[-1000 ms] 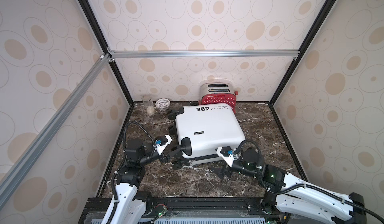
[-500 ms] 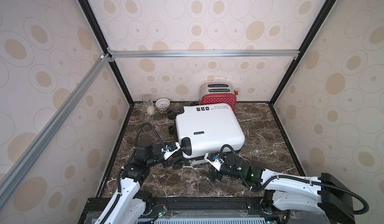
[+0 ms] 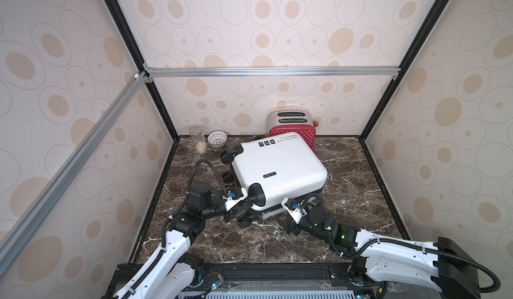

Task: Open the suitcase zippers
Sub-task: Unzip the zipper on the suitcase.

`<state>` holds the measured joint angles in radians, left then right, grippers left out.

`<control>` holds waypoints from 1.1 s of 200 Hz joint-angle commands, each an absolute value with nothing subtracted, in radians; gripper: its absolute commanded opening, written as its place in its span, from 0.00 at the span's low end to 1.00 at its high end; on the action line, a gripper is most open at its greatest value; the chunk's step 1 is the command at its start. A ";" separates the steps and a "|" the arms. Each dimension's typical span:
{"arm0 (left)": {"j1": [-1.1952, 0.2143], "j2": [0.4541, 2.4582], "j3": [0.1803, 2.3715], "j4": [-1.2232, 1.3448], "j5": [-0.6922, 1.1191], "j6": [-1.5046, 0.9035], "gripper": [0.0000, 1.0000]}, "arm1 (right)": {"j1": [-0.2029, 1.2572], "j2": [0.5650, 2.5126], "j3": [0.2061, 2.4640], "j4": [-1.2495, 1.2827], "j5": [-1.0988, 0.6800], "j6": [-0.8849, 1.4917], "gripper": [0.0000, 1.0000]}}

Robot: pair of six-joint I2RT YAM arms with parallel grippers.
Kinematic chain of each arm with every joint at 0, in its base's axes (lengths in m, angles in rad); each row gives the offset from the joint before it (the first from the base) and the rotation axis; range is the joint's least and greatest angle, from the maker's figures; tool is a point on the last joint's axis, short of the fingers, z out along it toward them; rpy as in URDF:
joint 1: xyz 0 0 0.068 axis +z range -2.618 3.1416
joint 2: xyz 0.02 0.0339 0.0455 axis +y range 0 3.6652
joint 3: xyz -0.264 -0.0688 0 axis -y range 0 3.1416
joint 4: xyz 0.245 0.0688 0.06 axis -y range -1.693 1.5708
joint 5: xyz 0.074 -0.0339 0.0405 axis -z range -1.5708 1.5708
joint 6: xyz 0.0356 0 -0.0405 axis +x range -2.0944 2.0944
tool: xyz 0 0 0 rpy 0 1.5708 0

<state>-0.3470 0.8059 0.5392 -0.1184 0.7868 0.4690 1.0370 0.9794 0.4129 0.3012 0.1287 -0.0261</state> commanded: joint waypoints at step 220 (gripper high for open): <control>-0.396 0.805 0.506 0.132 0.879 0.439 0.11 | 1.163 1.260 0.564 0.342 0.177 -0.579 0.65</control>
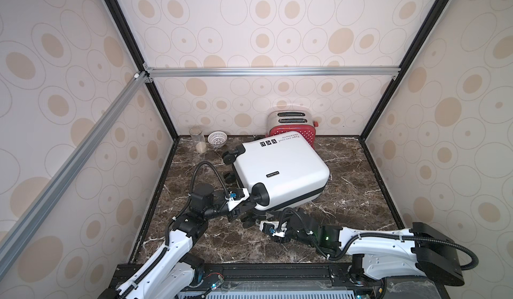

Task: Open the suitcase zippers
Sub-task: Unzip the zipper on the suitcase.

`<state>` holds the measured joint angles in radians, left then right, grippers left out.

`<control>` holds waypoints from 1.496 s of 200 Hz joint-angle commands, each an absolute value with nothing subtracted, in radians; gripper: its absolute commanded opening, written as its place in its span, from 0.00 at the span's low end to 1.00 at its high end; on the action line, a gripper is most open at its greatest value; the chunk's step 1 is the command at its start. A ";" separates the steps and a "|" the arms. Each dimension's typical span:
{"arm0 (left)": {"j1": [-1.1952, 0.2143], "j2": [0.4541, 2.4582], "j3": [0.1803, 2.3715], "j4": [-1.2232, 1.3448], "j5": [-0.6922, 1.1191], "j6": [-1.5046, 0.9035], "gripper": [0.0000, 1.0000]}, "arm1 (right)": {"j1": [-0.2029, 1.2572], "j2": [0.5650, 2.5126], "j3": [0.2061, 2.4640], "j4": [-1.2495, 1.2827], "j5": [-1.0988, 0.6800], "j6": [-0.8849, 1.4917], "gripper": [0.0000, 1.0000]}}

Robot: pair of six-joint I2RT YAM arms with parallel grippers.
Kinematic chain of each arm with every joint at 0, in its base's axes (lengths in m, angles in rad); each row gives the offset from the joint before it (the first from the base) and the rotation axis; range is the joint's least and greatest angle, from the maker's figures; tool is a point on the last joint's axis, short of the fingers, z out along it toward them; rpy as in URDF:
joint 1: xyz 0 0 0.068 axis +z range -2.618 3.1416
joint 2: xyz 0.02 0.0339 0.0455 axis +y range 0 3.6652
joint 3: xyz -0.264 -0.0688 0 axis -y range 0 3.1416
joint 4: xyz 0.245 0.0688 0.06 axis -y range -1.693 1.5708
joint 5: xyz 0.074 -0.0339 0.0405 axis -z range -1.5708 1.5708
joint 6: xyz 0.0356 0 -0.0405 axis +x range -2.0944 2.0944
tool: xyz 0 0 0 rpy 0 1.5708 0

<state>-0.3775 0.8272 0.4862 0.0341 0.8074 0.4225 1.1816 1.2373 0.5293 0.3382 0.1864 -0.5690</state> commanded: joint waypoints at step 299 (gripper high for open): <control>-0.402 0.798 0.501 0.155 0.835 0.420 0.14 | 1.148 1.298 0.454 0.568 0.323 -0.008 0.36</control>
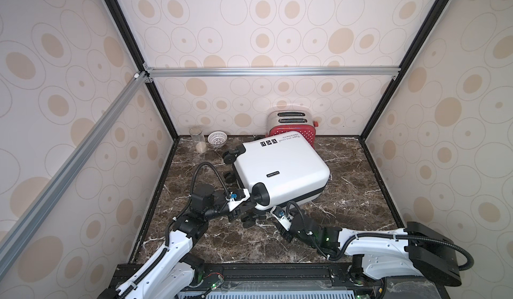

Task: Open the suitcase zippers
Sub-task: Unzip the zipper on the suitcase.

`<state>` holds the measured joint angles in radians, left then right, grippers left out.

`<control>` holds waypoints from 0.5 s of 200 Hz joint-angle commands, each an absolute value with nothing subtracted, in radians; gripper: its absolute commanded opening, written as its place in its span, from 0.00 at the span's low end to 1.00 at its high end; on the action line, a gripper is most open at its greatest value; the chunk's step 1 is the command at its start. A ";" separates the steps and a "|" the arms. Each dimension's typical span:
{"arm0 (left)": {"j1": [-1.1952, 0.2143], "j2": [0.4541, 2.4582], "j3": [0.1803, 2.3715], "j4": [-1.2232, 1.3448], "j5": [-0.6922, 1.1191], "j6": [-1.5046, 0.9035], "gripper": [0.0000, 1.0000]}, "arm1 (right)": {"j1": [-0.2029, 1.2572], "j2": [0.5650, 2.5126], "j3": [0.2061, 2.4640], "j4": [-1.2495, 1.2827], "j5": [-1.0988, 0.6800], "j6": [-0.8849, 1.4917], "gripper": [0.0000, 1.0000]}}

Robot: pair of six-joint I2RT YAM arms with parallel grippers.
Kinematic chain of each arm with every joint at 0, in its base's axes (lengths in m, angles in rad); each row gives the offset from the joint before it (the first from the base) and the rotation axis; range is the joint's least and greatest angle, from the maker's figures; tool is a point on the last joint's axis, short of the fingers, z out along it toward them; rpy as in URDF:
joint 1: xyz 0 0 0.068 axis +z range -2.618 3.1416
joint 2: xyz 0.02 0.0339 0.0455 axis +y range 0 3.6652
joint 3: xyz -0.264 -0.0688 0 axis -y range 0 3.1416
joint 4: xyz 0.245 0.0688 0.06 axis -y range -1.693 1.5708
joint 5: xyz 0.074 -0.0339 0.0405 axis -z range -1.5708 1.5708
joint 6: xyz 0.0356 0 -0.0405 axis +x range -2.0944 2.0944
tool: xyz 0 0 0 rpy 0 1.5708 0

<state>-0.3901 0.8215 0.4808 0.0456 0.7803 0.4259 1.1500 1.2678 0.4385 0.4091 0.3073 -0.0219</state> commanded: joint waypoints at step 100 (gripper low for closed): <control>-0.402 0.799 0.497 0.160 0.843 0.413 0.14 | 1.149 1.408 0.426 0.792 0.353 0.026 0.26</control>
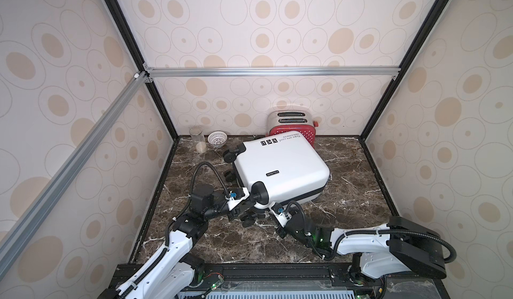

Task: Open the suitcase zippers
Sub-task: Unzip the zipper on the suitcase.

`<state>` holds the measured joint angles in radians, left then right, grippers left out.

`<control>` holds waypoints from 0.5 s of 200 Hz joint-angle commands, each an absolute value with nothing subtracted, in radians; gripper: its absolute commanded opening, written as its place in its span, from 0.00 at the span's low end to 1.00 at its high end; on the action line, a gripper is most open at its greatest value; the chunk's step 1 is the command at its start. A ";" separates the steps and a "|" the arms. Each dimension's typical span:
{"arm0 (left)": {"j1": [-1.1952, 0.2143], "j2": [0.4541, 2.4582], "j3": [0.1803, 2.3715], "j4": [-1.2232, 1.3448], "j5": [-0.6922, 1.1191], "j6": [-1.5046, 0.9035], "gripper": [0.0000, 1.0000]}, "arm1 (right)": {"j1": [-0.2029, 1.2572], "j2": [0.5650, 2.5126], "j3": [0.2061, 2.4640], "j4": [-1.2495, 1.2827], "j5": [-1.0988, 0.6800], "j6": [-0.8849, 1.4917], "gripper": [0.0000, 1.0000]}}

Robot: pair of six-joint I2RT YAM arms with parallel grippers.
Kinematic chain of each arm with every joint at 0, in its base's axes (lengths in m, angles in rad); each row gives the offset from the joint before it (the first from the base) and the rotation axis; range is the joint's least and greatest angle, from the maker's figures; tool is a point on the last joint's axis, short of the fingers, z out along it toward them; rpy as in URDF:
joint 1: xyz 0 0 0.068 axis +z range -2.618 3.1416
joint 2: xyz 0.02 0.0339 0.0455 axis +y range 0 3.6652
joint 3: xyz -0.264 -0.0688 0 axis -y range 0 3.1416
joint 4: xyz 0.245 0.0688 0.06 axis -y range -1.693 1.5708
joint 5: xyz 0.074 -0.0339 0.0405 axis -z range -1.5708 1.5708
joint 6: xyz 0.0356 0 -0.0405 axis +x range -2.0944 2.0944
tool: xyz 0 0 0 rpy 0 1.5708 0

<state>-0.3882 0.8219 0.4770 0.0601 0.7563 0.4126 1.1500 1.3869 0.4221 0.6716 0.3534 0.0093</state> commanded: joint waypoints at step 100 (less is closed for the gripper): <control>-0.402 0.797 0.496 0.148 0.821 0.422 0.14 | 1.148 1.329 0.387 0.703 0.462 0.223 0.34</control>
<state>-0.3882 0.8219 0.4751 0.0669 0.7586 0.4118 1.1587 1.3682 0.3813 0.7467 0.3683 0.1497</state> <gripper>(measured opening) 0.418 0.335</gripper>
